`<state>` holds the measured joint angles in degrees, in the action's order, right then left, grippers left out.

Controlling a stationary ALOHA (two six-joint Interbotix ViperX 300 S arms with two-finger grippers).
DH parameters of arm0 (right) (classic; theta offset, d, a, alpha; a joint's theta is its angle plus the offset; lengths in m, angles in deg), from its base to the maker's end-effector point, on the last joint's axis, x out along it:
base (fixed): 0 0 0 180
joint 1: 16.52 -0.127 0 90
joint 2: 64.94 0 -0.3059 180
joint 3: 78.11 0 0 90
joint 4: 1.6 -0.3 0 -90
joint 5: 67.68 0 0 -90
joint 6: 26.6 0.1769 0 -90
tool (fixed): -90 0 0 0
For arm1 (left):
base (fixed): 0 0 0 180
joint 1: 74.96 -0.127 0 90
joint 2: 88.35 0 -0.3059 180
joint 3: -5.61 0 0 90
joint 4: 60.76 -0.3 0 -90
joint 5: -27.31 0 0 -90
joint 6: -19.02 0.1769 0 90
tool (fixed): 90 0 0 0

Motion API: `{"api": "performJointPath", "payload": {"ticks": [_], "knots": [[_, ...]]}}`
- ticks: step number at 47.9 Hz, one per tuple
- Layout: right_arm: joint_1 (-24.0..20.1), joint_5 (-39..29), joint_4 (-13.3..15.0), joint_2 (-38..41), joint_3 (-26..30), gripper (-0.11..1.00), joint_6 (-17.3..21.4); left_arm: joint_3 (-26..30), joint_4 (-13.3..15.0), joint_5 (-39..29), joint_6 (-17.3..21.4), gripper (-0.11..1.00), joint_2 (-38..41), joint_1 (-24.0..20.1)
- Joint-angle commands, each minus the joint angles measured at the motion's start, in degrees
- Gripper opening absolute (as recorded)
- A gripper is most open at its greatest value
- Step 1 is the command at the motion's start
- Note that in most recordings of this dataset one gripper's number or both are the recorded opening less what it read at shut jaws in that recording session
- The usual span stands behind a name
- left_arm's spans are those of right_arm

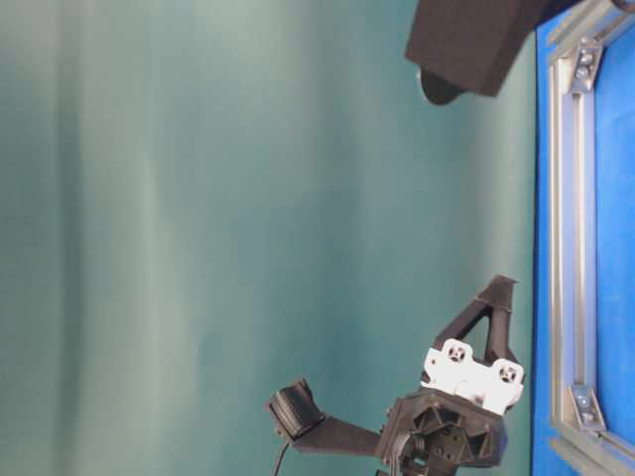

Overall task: Insert the wire through the string loop located on the right side.
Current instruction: 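Close the right gripper on the cable just behind the USB plug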

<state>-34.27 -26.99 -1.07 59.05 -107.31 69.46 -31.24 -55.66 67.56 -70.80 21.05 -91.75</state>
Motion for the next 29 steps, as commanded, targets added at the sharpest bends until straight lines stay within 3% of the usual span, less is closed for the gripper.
{"api": "performJointPath", "payload": {"ticks": [1,6,11,29], "knots": [[-0.2,0.6,-0.1,-1.0,0.6,0.34,0.1,0.4,-0.2,0.2,0.1,0.00,-1.8,-0.1],[-0.2,0.6,0.0,-1.0,0.6,0.10,0.1,0.4,-0.2,0.2,0.0,0.00,-1.8,-0.1],[-0.2,0.6,0.1,-1.0,0.6,-0.03,0.1,0.4,-0.2,0.2,0.1,0.00,-1.8,-0.1],[-0.2,0.3,0.1,-1.2,0.8,-0.04,0.4,0.4,-0.2,0.2,0.0,0.00,-1.8,-0.1]]}}
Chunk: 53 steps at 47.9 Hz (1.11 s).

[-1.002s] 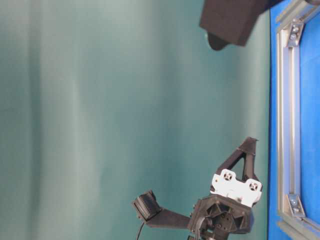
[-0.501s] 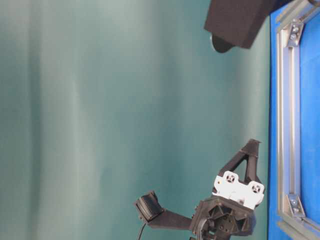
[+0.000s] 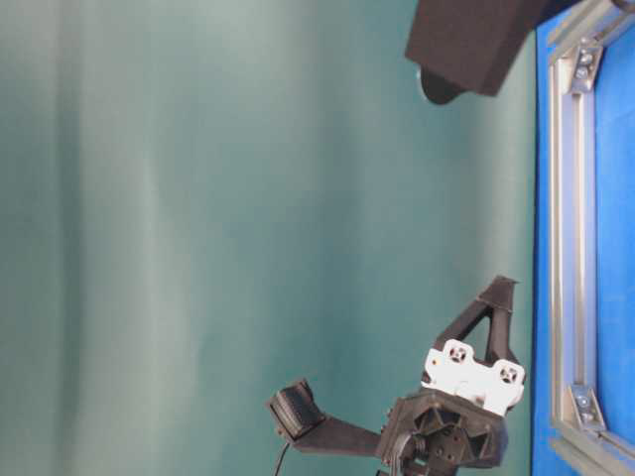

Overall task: Insert the wire through the string loop located on the right side.
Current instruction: 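Close the right gripper on the cable just behind the USB plug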

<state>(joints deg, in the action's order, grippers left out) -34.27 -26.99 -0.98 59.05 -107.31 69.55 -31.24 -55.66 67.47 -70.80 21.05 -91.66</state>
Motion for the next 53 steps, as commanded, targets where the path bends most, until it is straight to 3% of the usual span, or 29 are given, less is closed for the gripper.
{"api": "performJointPath", "payload": {"ticks": [1,10,24,53], "knots": [[-0.3,0.3,0.0,-1.4,0.9,-0.04,0.4,0.4,-0.2,0.3,0.0,0.00,-1.8,-0.2],[-0.3,-2.2,-0.1,-6.0,0.4,-0.04,1.6,0.6,-0.2,0.3,0.0,0.00,-1.8,-0.2],[-0.3,-14.3,-0.1,-16.9,1.1,-0.04,1.0,0.7,-0.2,0.3,-0.1,0.00,-1.8,-0.2],[-0.4,-14.6,-0.1,-17.3,0.8,-0.04,1.0,0.6,-0.2,0.3,-0.1,0.00,-1.8,-0.2]]}}
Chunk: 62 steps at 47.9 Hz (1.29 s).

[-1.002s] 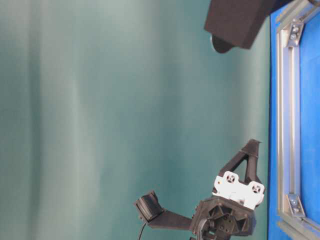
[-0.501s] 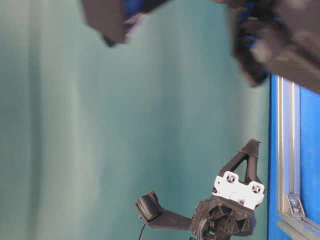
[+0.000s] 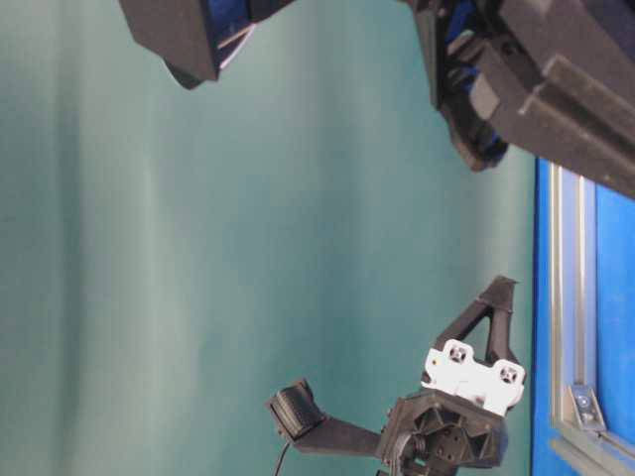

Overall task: Insert the wire through the string loop located on the right side.
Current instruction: 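Close the right gripper on the cable just behind the USB plug, then carry the cable plug left toward the white zip-tie loop on the frame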

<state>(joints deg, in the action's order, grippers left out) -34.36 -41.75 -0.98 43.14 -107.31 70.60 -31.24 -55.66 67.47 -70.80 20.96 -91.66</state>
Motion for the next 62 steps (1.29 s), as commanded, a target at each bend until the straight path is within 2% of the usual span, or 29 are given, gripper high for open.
{"api": "performJointPath", "payload": {"ticks": [1,55,62], "knots": [[-0.2,0.3,-0.1,-1.5,0.8,-0.04,-0.1,0.6,-0.2,0.3,-0.1,0.00,-1.8,-0.2],[-0.2,0.0,-0.2,-1.5,0.6,-0.04,-0.1,0.4,-0.2,0.3,-0.2,0.00,-1.8,-0.2],[-0.2,0.3,-0.3,-2.3,-0.8,-0.04,0.1,0.5,-0.2,0.3,-0.3,0.00,-1.8,-0.2]]}}
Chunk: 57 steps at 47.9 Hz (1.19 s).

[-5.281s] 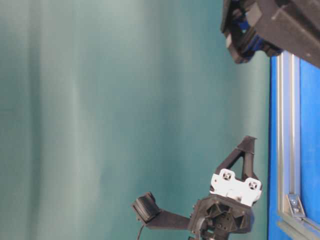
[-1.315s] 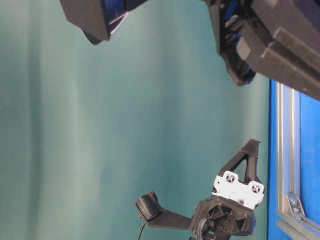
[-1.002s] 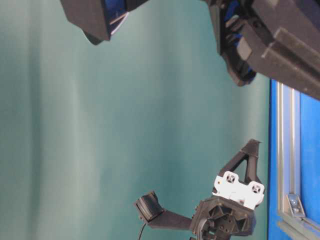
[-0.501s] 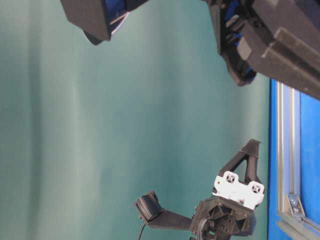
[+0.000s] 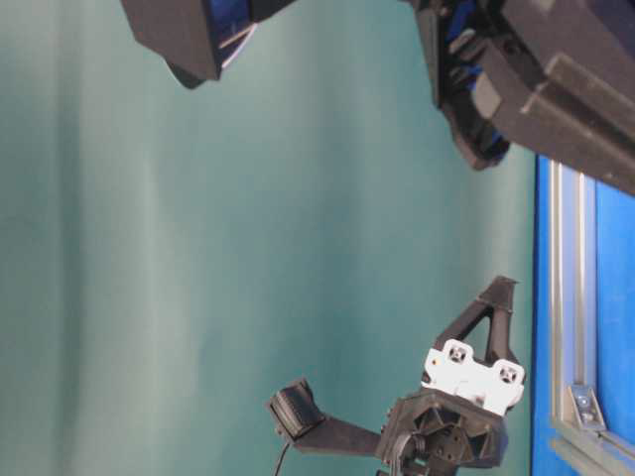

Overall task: Insert the wire through the string loop located on the right side.
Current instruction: 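Carry the cable plug left toward the white zip-tie loop on the frame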

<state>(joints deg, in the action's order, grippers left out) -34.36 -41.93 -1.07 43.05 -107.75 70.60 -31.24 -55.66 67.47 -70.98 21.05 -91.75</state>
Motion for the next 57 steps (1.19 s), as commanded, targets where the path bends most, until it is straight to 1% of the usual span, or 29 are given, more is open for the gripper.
{"api": "performJointPath", "payload": {"ticks": [1,8,18,24,30,36,41,46,57], "knots": [[-0.2,0.4,-0.2,-2.4,-0.8,-0.04,0.1,0.5,-0.2,0.3,-0.1,0.00,-1.8,-0.1],[-0.2,1.4,-1.0,-4.4,-4.3,-0.04,0.3,0.5,-0.2,0.3,-0.1,0.00,-1.8,-0.1],[-0.2,3.7,-3.7,-9.5,-12.6,-0.04,0.4,0.7,-0.2,0.3,-0.1,0.00,-1.8,-0.1],[-0.3,3.9,-4.7,-13.1,-17.4,-0.04,0.4,0.9,-0.2,0.3,-0.1,0.00,-1.8,0.0],[-0.3,3.9,-5.4,-17.5,-22.4,-0.04,0.4,0.9,-0.2,0.4,-0.1,0.00,-1.8,0.0],[-0.2,3.4,-5.4,-22.0,-26.8,-0.04,0.4,0.9,-0.2,0.4,-0.1,0.00,-1.8,0.1],[-0.3,2.1,-5.4,-26.4,-30.2,-0.04,0.4,0.9,-0.2,0.4,-0.1,0.00,-1.8,0.2],[-0.2,-0.7,-5.4,-31.6,-33.5,-0.04,0.4,0.9,-0.2,0.4,-0.1,0.00,-1.8,0.2],[-0.2,-6.7,-5.4,-40.8,-38.2,-0.04,0.4,1.0,-0.2,0.5,-0.2,0.00,-1.8,0.3]]}}
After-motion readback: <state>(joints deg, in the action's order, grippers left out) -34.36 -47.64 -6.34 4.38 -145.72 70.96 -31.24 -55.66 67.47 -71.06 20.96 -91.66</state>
